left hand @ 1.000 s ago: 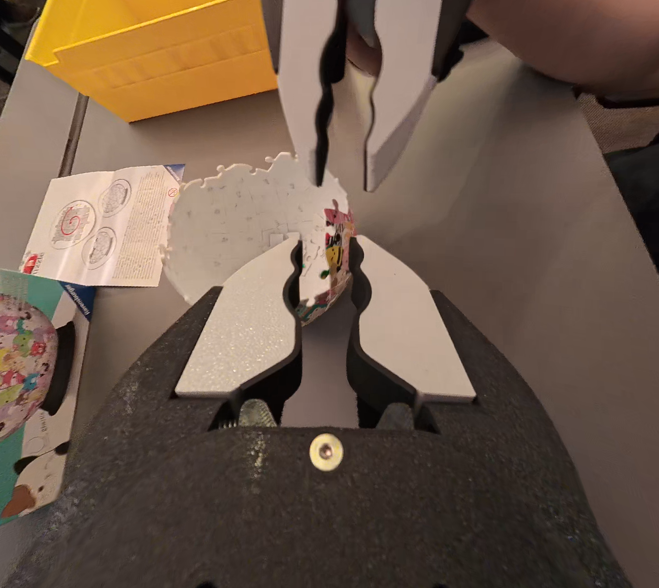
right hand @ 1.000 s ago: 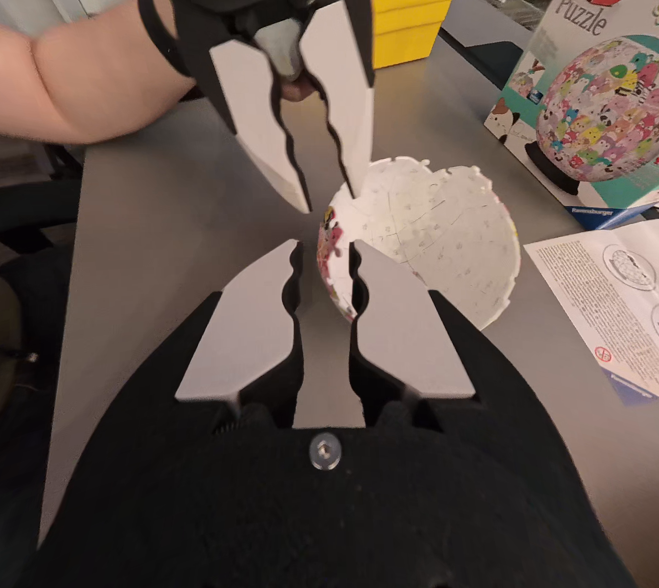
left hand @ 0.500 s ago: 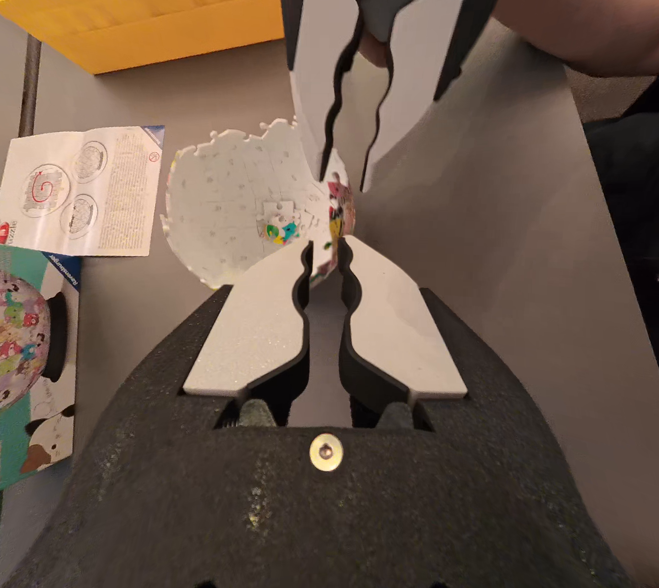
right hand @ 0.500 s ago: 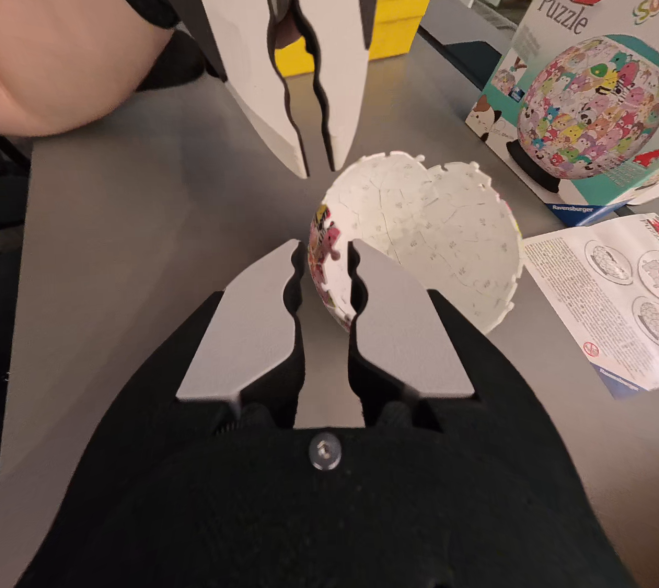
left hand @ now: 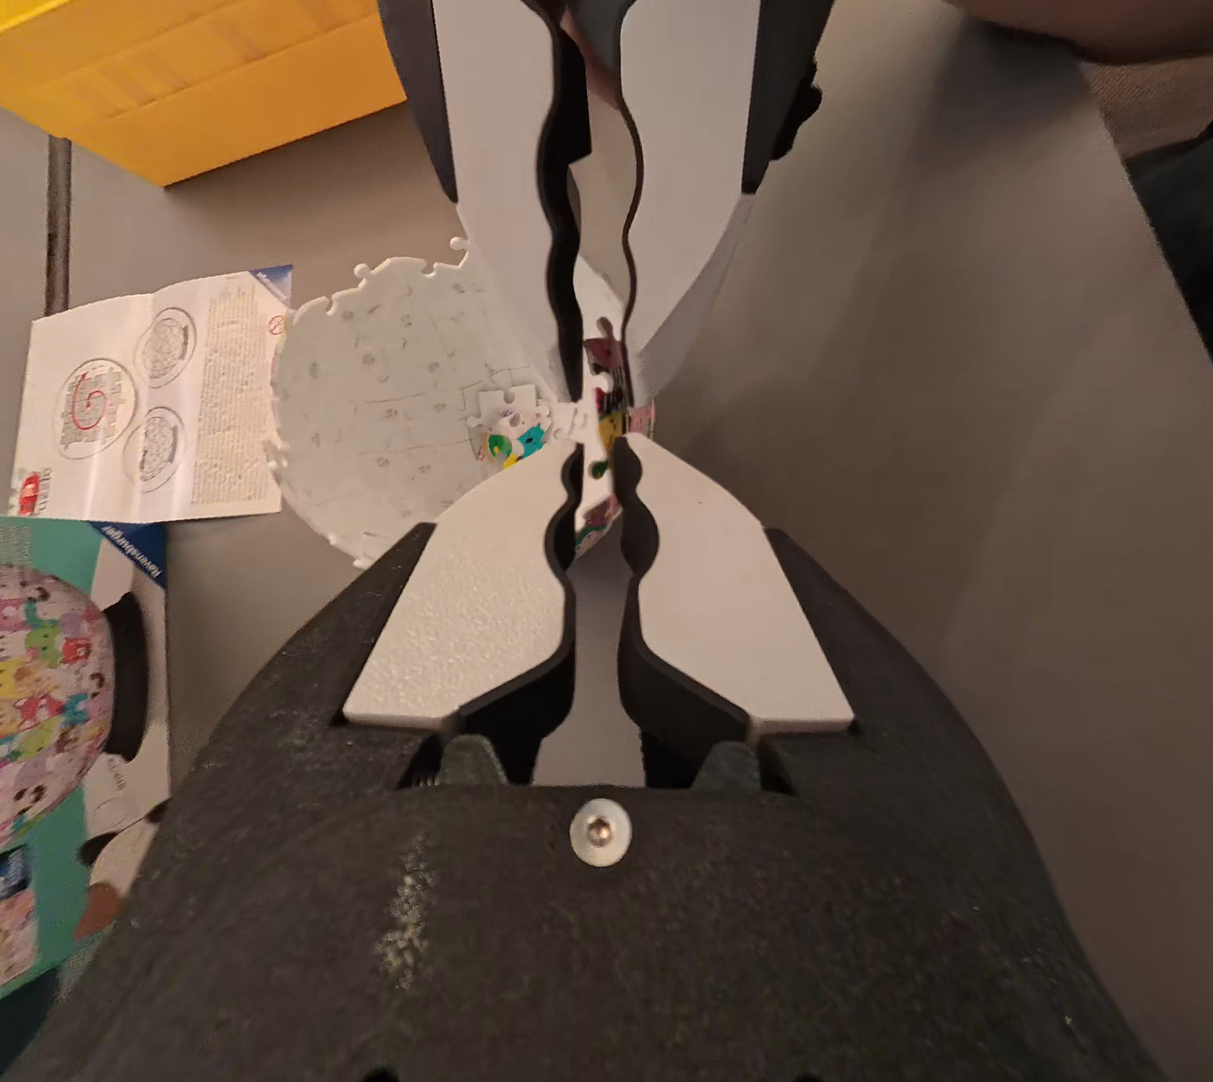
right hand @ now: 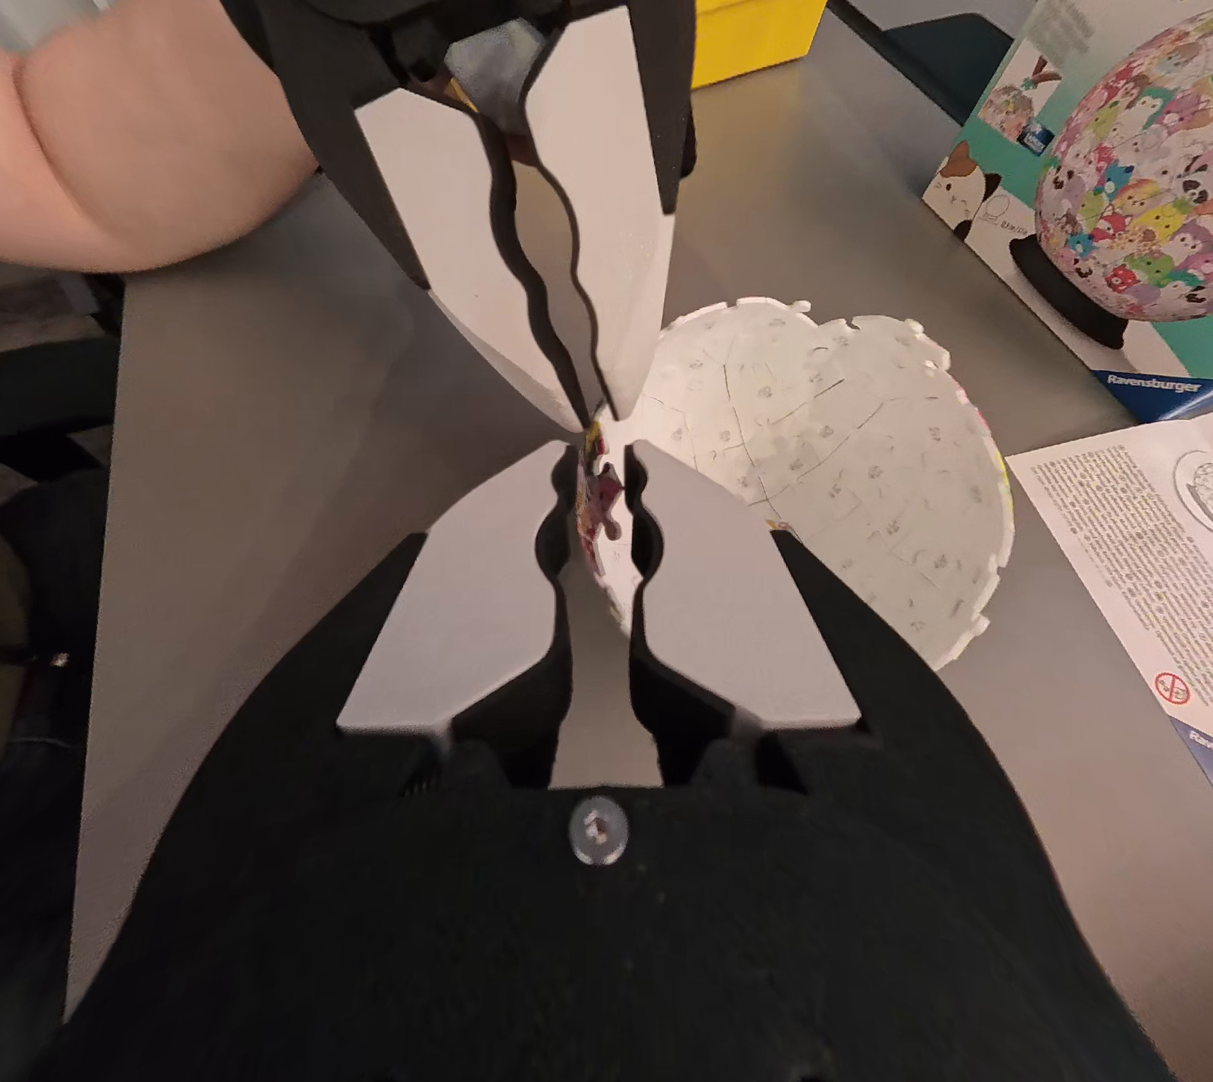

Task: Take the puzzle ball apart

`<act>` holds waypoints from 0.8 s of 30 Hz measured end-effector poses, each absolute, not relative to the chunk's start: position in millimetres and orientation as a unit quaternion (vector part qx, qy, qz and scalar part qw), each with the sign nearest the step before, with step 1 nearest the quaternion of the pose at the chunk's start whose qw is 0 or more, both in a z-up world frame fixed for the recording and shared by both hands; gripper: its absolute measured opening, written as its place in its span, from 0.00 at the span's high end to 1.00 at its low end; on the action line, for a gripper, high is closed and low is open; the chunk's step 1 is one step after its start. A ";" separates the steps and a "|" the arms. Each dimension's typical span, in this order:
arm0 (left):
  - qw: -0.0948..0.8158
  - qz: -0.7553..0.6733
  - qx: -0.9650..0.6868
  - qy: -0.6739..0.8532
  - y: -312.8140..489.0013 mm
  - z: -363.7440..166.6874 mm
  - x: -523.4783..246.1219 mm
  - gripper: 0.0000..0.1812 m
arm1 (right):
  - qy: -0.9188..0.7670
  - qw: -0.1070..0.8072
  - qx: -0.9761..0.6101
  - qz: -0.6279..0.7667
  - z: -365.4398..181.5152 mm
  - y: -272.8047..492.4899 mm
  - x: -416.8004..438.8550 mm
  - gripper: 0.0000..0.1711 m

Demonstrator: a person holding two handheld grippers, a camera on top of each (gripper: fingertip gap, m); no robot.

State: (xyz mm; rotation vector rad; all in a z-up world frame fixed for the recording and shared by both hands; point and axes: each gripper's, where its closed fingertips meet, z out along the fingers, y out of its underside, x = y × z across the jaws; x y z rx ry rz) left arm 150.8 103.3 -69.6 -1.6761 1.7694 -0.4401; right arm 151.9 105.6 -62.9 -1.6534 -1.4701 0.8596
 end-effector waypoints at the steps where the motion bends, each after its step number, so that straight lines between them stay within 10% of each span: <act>1: 0.322 -0.181 -0.641 0.672 102.6 -70.5 152.5 0.97 | -0.579 0.374 -0.646 0.330 -63.6 105.7 152.5 0.93; 24: 0.318 -0.198 -0.625 0.685 104.2 -77.7 151.3 0.89 | -0.660 0.314 -0.620 0.283 -70.5 100.6 152.6 0.95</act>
